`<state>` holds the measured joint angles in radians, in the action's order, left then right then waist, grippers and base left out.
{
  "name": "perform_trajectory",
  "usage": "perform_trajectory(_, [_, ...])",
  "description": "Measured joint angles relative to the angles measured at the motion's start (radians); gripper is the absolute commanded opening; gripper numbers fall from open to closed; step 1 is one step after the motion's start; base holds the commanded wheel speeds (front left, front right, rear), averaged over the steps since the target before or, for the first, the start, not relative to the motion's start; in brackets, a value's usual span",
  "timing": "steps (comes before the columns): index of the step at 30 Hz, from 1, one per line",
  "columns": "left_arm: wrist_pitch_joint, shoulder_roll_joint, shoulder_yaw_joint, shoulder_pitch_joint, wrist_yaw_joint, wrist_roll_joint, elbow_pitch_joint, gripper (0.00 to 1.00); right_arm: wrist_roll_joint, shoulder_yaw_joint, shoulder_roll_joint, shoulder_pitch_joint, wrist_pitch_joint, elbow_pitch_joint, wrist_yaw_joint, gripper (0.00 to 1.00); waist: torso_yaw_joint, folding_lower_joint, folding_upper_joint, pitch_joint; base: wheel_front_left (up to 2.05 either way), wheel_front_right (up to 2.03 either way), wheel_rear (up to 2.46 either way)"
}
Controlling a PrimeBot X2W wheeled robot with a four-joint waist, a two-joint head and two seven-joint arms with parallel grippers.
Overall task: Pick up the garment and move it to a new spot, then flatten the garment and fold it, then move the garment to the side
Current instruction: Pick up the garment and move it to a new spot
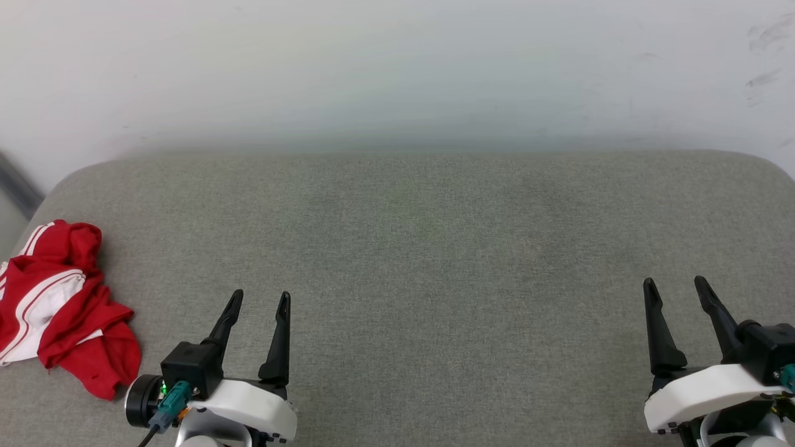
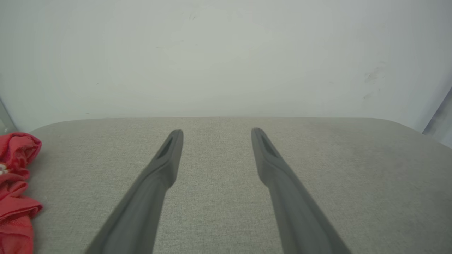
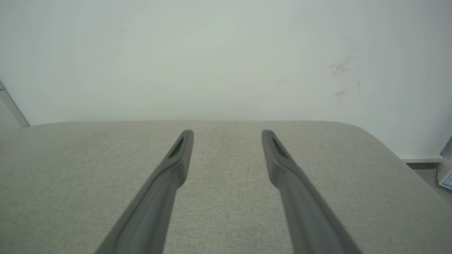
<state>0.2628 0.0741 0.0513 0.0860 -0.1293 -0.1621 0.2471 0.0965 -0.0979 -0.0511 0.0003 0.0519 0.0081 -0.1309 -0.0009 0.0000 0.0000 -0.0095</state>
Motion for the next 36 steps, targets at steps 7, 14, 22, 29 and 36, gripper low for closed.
perform_trajectory(7, [0.000,-0.005,-0.009,0.002,0.000,0.000,0.012,1.00,0.002,-0.001,0.000,-0.001,0.002,0.008,0.000,1.00,0.003,-0.0001,0.0000,-0.001,0.00,0.00,0.00])
perform_trajectory(14, [0.000,-0.008,-0.023,0.009,0.000,0.003,0.025,1.00,-0.004,-0.004,0.000,-0.001,0.005,0.008,0.000,1.00,0.020,0.0000,0.0000,0.001,0.00,0.00,0.00])
perform_trajectory(22, [0.000,-0.011,-0.050,0.030,0.000,0.019,0.030,1.00,-0.021,0.013,0.000,-0.001,-0.009,-0.020,0.000,1.00,0.105,0.0000,0.0000,0.011,0.00,0.00,0.00])
perform_trajectory(29, [0.000,-0.011,-0.081,0.049,0.000,0.026,0.025,1.00,-0.036,0.040,0.000,-0.011,-0.024,-0.053,0.000,1.00,0.230,-0.0001,0.0000,0.028,0.00,0.00,0.00])
perform_trajectory(36, [0.000,-0.017,-0.112,0.056,0.000,0.008,0.018,1.00,-0.064,0.084,0.000,-0.031,-0.035,-0.081,0.000,1.00,0.400,-0.0001,0.0000,0.051,0.00,0.00,0.00])
